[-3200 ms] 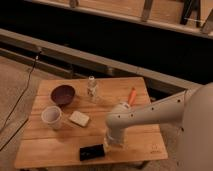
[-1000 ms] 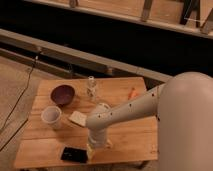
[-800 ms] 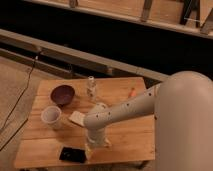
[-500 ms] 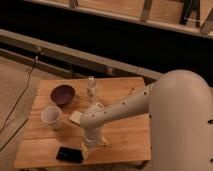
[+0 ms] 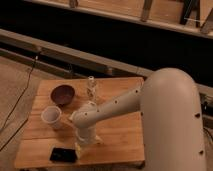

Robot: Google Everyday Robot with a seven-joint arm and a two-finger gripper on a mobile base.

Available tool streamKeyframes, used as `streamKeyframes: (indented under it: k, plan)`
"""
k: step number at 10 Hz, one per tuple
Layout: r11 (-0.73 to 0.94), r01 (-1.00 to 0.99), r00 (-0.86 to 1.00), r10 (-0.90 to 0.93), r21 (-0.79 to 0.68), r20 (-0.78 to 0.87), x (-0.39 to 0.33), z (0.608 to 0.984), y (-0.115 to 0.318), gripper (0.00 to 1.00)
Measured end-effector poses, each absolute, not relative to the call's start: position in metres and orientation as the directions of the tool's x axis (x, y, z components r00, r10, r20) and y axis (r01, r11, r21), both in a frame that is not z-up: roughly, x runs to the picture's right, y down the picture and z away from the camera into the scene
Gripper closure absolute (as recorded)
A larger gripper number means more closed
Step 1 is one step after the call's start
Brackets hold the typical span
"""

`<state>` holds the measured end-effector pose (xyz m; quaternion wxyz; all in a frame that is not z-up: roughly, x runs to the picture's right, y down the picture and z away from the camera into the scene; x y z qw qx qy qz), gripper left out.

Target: Push the eraser across the table

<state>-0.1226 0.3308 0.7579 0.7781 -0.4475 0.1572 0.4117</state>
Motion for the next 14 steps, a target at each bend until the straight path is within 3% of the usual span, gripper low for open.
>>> streamKeyframes:
  k: [14]
  plan:
    - [0.295,-0.657,0.737,0.442,-0.693,-0.511,-0.205,0.757,0.337,0.35]
